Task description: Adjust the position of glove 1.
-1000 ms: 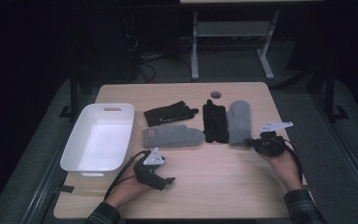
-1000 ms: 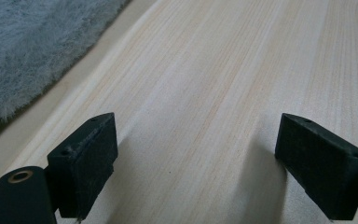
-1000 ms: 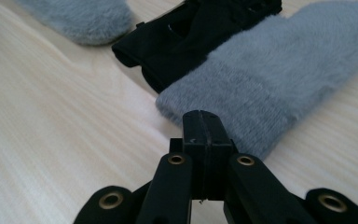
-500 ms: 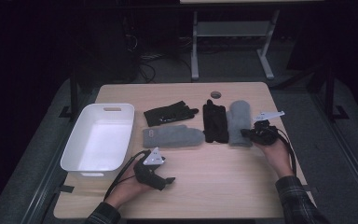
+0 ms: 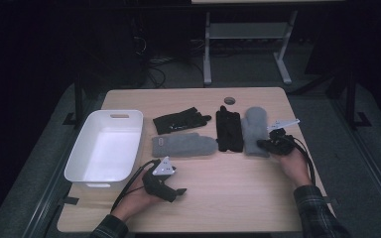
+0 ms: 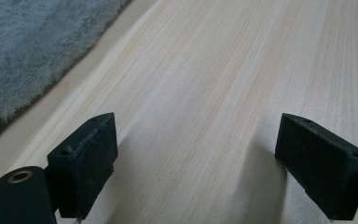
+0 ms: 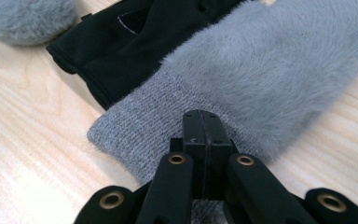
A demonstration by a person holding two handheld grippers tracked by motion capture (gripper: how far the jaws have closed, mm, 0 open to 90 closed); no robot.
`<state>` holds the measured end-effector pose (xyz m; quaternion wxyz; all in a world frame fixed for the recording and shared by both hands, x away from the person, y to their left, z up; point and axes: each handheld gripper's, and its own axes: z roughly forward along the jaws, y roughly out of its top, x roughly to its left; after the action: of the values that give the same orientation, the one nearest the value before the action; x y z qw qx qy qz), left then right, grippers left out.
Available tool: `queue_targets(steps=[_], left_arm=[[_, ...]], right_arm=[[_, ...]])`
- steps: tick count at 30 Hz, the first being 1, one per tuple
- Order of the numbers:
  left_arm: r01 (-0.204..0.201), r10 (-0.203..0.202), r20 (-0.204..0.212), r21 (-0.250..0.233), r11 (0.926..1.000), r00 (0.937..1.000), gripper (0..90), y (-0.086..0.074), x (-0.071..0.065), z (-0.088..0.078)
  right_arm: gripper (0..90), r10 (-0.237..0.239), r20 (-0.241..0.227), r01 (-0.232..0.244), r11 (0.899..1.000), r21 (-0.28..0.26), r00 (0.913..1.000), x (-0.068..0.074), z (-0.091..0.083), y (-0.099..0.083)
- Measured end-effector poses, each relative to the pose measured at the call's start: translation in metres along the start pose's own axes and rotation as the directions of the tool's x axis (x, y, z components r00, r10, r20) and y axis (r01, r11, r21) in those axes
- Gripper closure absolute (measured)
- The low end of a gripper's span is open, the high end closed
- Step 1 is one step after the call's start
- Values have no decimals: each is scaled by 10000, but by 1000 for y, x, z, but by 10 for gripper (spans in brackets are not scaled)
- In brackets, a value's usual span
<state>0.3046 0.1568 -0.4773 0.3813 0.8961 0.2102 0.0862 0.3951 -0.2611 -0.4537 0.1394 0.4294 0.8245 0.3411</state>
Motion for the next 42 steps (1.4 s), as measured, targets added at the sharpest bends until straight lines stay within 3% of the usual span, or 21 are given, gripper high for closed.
queue_targets(steps=[19,42], left_arm=[[37,-37,19,-28,10000,10000,120,0,0,0],[28,-28,16,-57,10000,10000,121,0,0,1]], right_arm=[[900,-117,-184,123,9994,314,9998,21,-26,-24],[900,-557,-1172,611,9972,427,9915,56,-50,-47]])
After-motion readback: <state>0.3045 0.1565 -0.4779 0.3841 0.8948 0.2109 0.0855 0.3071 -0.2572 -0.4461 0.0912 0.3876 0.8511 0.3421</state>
